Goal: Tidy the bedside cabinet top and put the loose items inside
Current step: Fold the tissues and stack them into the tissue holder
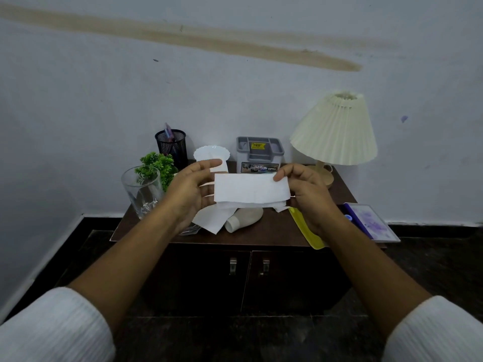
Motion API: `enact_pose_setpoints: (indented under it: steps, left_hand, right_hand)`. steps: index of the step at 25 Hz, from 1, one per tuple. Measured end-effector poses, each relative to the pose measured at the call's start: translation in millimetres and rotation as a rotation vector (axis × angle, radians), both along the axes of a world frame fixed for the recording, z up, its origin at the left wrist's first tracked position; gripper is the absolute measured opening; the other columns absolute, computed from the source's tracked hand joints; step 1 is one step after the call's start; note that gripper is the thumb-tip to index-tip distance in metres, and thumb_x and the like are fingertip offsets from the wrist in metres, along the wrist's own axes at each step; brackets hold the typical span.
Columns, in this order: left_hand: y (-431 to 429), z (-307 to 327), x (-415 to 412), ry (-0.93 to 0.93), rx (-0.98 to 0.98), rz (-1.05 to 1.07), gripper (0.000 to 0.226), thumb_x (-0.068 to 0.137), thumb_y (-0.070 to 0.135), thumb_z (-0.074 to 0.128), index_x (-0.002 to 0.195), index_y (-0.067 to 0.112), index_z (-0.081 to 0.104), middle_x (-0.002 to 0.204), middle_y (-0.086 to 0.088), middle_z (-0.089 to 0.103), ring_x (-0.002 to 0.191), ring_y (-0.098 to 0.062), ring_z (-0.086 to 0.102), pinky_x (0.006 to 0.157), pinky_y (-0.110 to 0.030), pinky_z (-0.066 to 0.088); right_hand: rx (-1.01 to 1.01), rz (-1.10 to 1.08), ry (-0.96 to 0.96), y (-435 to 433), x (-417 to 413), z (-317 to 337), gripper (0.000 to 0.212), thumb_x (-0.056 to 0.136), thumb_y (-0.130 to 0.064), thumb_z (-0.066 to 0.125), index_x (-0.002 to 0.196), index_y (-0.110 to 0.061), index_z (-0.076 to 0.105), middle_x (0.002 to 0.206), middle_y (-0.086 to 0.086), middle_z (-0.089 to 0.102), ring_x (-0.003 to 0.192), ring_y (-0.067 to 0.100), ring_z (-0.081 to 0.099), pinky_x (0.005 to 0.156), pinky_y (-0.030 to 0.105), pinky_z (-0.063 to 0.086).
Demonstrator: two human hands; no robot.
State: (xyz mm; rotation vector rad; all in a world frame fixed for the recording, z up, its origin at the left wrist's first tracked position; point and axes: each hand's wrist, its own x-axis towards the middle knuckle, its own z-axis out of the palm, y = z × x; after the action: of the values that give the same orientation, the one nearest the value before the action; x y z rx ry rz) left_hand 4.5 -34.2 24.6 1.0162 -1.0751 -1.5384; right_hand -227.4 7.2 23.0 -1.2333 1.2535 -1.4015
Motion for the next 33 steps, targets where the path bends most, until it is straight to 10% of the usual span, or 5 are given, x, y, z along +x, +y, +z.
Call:
enact_pose_setpoints:
  steps: [12,16,20,33]
  left_hand:
    - [6.7,-10.6,-9.3,-0.299,-0.117,-0.102,0.016,0.089,0.011,0.073,0.105,0.013,0.075,0.097,-0.003,0.079,0.093,-0.021,0.074,0.08,-0.036,0.063]
    - [12.5,-6.6,-19.5,-0.306,-0.187,-0.147,0.02,0.09,0.012,0.072,0.11,0.011,0.074,0.101,-0.007,0.079,0.094,-0.022,0.075,0.079,-0.034,0.062]
    - [15.1,-1.3,-23.9,-0.259,-0.205,-0.09,0.016,0.089,0.015,0.075,0.104,0.014,0.074,0.1,-0.008,0.078,0.093,-0.021,0.074,0.078,-0.036,0.062]
    - [-26.3,-15.3,-34.6,-0.298,-0.212,-0.032,0.016,0.09,0.027,0.074,0.102,0.016,0.076,0.095,-0.005,0.078,0.089,-0.018,0.074,0.072,-0.032,0.061]
  right_hand:
    - [-0.109,-0.077,0.297,2.8,-4.5,-4.5,0.021,0.097,-0.023,0.065,0.117,-0.02,0.068,0.114,-0.005,0.071,0.102,0.003,0.065,0.081,0.021,0.054]
    - [-0.094,0.083,0.53,0.9,11.7,-11.9,0.027,0.089,-0.036,0.073,0.112,-0.023,0.07,0.112,-0.009,0.071,0.106,0.007,0.065,0.087,0.032,0.055]
    - [-0.118,0.099,0.479,-4.8,16.1,-5.7,0.013,0.09,-0.028,0.069,0.091,-0.015,0.072,0.09,0.004,0.074,0.089,0.025,0.07,0.08,0.054,0.058]
    - [-0.064,0.119,0.346,-48.0,8.3,-16.2,0.012,0.092,-0.024,0.07,0.094,-0.013,0.071,0.091,0.006,0.075,0.088,0.026,0.072,0.074,0.039,0.057]
